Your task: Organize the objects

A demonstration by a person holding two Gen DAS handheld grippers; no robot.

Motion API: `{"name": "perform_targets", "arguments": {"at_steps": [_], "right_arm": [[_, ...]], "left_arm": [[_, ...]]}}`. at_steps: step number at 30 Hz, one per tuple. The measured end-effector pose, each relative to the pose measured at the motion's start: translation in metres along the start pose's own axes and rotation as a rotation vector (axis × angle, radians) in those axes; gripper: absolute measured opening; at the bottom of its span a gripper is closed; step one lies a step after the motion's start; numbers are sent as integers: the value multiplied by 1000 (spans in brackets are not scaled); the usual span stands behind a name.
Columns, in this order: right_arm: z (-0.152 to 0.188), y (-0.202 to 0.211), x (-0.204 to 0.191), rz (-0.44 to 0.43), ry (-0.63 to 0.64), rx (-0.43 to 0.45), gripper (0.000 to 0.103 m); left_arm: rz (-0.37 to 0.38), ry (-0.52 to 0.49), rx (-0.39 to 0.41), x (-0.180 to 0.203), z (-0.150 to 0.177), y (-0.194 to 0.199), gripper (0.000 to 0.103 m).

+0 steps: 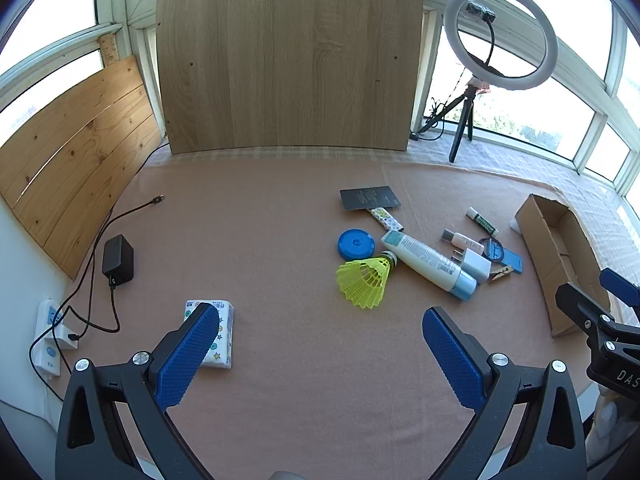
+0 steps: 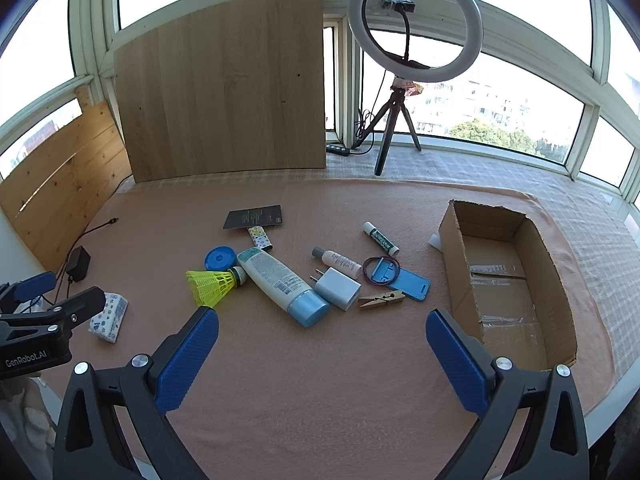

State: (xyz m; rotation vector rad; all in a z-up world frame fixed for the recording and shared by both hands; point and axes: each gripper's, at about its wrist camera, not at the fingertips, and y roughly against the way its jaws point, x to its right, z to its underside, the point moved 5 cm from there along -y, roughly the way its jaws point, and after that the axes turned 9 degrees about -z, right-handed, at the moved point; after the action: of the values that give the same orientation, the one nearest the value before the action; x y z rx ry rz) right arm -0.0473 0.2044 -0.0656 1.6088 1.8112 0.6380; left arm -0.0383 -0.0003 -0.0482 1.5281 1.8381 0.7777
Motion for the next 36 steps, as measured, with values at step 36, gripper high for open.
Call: {"name": "perform_targets", "arguments": {"at_steps": [36], "right_arm": [[3,-4,-1,-6,-8,-18,102]], "left_arm": [[-6,7,-19,-3,1,-6,103]]}}
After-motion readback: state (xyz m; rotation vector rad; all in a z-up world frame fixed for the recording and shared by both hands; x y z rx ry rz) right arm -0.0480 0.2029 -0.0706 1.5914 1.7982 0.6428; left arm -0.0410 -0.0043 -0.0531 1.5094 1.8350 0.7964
